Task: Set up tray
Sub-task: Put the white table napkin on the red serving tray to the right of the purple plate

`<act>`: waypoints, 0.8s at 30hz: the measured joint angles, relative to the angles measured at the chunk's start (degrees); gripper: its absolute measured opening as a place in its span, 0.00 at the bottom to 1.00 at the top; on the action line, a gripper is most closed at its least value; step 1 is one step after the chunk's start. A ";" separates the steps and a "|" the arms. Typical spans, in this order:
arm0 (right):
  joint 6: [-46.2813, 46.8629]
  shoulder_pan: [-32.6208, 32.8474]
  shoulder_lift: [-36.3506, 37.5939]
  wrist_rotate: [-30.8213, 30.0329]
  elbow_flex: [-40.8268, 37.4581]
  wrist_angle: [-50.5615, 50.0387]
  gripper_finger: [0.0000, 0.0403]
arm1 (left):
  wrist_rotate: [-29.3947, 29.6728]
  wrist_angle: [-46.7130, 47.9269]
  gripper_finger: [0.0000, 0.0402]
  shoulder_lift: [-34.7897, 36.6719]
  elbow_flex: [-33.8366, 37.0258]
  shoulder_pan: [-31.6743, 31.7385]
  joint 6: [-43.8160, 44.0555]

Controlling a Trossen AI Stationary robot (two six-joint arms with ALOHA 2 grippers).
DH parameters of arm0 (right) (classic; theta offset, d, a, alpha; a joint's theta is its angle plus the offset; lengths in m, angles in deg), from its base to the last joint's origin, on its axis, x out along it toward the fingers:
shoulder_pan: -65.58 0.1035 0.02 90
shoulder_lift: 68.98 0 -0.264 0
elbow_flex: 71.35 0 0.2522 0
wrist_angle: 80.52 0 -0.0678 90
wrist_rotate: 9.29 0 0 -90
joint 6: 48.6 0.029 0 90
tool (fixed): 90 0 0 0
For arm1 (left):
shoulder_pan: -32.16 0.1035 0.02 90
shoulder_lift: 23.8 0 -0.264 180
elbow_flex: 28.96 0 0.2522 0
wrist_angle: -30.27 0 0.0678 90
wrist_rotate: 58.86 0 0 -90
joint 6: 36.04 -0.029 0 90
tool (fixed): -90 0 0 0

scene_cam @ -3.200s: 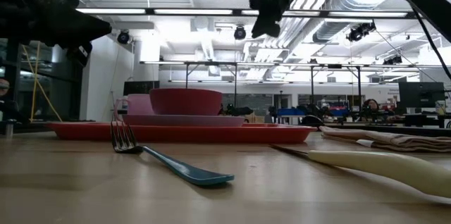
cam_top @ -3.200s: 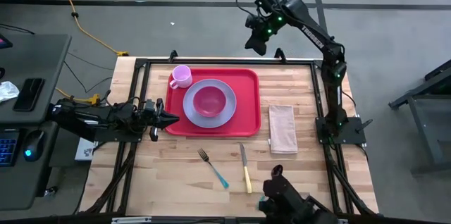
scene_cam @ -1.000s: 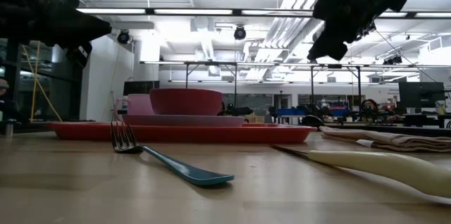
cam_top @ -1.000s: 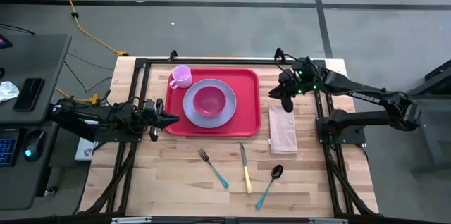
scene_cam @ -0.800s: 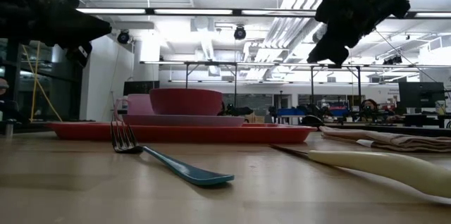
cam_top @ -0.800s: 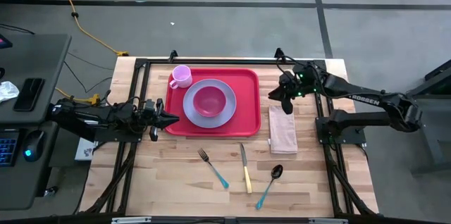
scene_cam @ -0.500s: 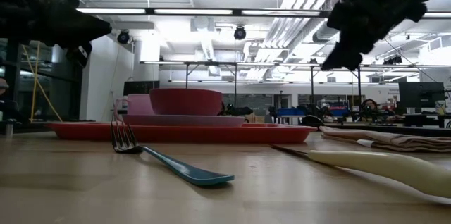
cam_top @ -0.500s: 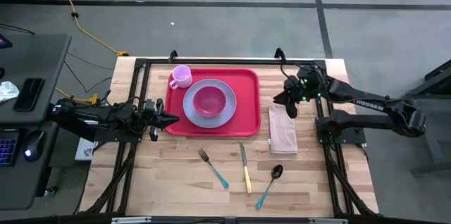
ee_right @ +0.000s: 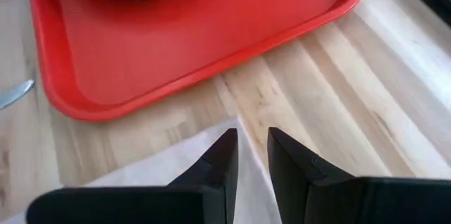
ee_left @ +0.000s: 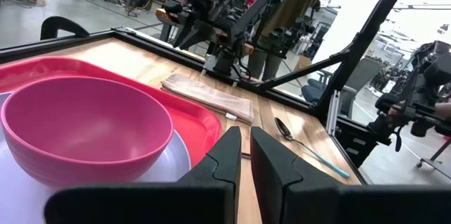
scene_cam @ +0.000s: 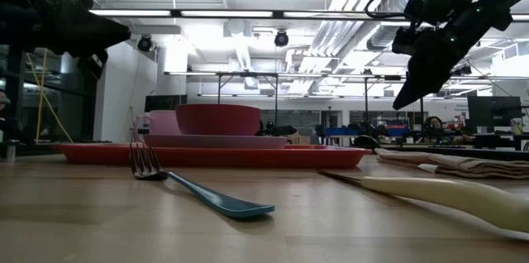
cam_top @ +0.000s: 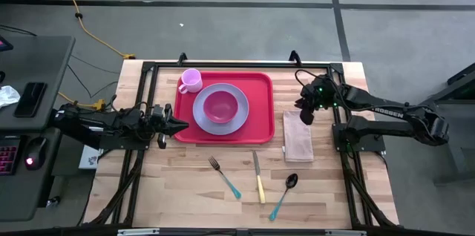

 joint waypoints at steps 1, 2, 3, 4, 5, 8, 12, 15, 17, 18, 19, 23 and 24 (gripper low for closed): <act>-0.44 0.02 0.00 0.12 0.00 -0.22 0.14 | -0.01 0.00 0.16 0.00 -0.01 0.01 -0.01; -1.04 0.02 0.00 0.44 0.00 -0.40 0.14 | -0.01 0.00 0.16 0.01 -0.01 0.01 -0.01; -1.76 0.02 0.00 1.07 0.00 -0.75 0.14 | 0.01 0.01 0.16 -0.01 -0.01 0.01 -0.01; -2.62 0.02 0.00 1.65 0.00 -1.26 0.14 | -0.01 0.01 0.16 -0.01 0.00 0.00 -0.01; -3.52 0.02 0.00 2.18 0.00 -1.94 0.14 | 0.00 0.01 0.16 -0.01 0.00 -0.01 -0.01; -6.57 0.04 0.00 3.61 0.00 -4.38 0.14 | 0.00 0.01 0.16 -0.01 -0.01 0.00 -0.01; -8.96 0.04 -0.04 4.97 0.04 -4.19 0.16 | 0.00 0.01 0.16 0.01 0.00 0.01 -0.01; -9.14 0.04 -0.12 4.48 0.04 -4.16 0.20 | -0.01 0.01 0.16 0.01 0.01 0.01 -0.01; -9.15 0.04 -0.39 4.44 0.04 -4.14 0.23 | -0.01 0.01 0.16 0.00 0.01 0.00 -0.01; -9.11 0.04 -0.65 4.42 0.04 -4.16 0.25 | -0.01 0.01 0.16 0.01 0.00 0.01 -0.01; -8.90 0.04 -1.09 4.41 0.04 -4.16 0.26 | 0.01 0.01 0.16 -0.01 0.00 0.00 -0.01; -7.10 0.04 -3.87 6.01 0.04 -3.29 0.31 | -0.01 0.01 0.16 0.01 0.00 0.00 -0.01; -6.28 0.04 -4.56 6.42 0.04 -2.37 0.31 | -0.01 0.01 0.16 -0.01 0.01 0.01 -0.01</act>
